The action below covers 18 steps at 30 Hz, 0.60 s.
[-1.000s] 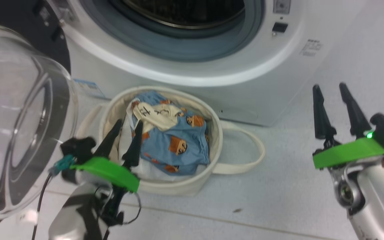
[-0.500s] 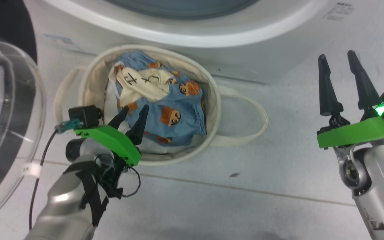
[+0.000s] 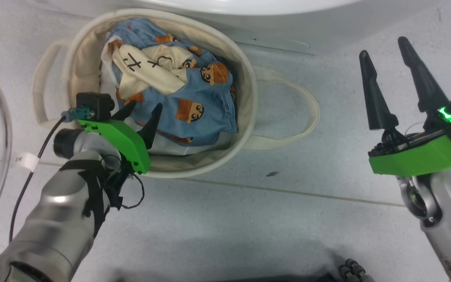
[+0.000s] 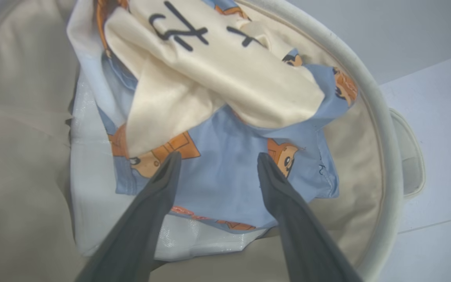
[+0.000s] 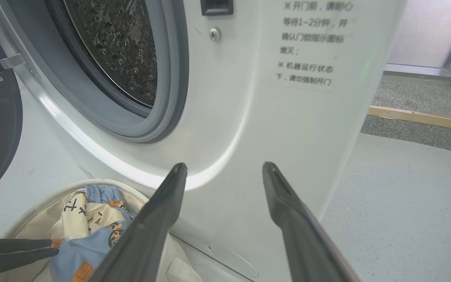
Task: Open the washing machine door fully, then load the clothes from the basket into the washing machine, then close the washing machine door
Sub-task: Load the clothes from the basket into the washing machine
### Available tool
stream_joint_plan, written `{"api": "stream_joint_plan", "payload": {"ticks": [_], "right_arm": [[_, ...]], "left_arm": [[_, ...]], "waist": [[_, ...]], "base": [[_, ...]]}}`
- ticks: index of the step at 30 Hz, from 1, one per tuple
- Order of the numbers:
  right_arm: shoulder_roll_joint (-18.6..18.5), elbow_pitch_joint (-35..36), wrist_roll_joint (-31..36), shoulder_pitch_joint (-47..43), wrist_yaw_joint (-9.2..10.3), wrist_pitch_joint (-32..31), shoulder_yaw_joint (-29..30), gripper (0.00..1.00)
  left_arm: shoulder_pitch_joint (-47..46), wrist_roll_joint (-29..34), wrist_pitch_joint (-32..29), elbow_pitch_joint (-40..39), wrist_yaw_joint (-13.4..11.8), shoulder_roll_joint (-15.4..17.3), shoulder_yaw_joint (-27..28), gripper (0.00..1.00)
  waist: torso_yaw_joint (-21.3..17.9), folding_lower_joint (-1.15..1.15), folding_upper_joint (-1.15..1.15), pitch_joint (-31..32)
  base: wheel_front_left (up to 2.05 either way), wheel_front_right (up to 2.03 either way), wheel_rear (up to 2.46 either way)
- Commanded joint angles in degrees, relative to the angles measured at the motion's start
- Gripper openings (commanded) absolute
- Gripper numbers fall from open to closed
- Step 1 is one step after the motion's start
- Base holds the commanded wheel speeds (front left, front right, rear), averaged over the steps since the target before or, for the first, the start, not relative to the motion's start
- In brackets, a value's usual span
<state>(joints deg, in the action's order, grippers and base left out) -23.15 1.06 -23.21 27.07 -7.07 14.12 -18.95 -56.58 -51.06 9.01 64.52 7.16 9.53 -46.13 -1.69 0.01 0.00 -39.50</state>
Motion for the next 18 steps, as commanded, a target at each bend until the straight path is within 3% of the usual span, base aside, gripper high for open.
{"api": "stream_joint_plan", "payload": {"ticks": [1,11,18], "right_arm": [[-1.57,3.36,0.49,-1.46,-0.42,-0.16,-0.73,1.00],[-3.80,12.49,0.14,-4.07,-0.42,-0.23,0.08,1.00],[-3.71,14.32,-0.07,-6.96,-0.42,-1.25,4.05,1.00]], "left_arm": [[-0.89,-0.44,0.90,0.50,0.33,2.05,-0.20,1.00],[-5.65,-2.22,1.35,1.40,0.33,3.22,-5.77,1.00],[-10.55,-4.43,2.49,3.77,0.33,3.16,-7.44,1.00]], "waist": [[-0.43,-0.01,0.00,-1.11],[-1.88,-0.01,0.00,-5.68],[-2.07,-0.01,0.00,-8.86]], "base": [[0.00,0.00,0.00],[0.00,0.00,0.00],[0.00,0.00,0.00]]}}
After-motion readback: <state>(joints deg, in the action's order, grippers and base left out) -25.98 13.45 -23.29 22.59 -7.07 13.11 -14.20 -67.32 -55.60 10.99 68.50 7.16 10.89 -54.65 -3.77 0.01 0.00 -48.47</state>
